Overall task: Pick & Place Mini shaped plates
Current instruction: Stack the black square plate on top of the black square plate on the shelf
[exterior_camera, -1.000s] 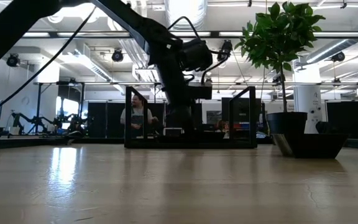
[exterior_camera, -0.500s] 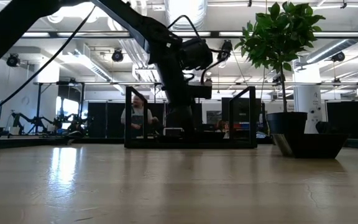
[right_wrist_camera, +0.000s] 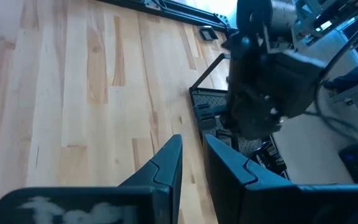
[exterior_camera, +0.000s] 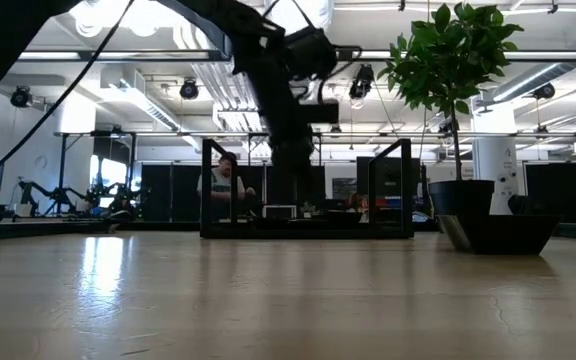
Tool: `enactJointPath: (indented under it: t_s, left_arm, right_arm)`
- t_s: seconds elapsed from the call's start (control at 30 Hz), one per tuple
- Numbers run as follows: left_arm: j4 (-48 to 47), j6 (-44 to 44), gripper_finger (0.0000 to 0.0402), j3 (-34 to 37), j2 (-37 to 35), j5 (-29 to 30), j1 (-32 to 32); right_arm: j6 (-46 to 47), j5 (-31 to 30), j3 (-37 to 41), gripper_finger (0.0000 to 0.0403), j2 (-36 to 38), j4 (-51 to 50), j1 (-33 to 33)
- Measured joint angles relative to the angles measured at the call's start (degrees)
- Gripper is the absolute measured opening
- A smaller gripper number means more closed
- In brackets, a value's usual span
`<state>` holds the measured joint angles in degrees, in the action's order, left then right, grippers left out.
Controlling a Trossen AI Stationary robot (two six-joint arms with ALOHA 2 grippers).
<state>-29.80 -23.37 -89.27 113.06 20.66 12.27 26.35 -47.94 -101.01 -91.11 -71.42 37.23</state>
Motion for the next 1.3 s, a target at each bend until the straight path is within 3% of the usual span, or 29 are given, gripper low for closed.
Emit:
enactJointPath:
  t_s: [0.4, 0.7, 0.97, 1.17, 1.3]
  left_arm:
    - [-2.21, 6.51, 0.0074, 0.42, -17.00, 1.66, 0.43]
    - [-5.64, 10.94, 0.0074, 0.44, -29.33, 19.73, 1.60]
    - [-17.08, 21.99, 0.0074, 0.46, -36.53, 25.78, 6.68]
    - [-29.80, 35.41, 0.0074, 0.48, -38.87, 25.90, 12.91]
    - [-38.73, 43.62, 0.0074, 0.48, -38.40, 22.94, 18.13]
  right_arm:
    - [0.00, -0.04, -0.02, 0.0061, 0.00, -0.33, 0.00]
    - [0.51, -0.02, -0.02, 0.0061, 0.15, -0.17, 0.00]
    - [0.66, 0.26, -0.02, 0.0061, 0.20, -0.17, 0.02]
    - [0.66, 0.37, -0.02, 0.0061, 0.28, 0.38, 0.00]
    - [0.66, 0.37, -0.02, 0.0061, 0.37, 1.23, 0.01]
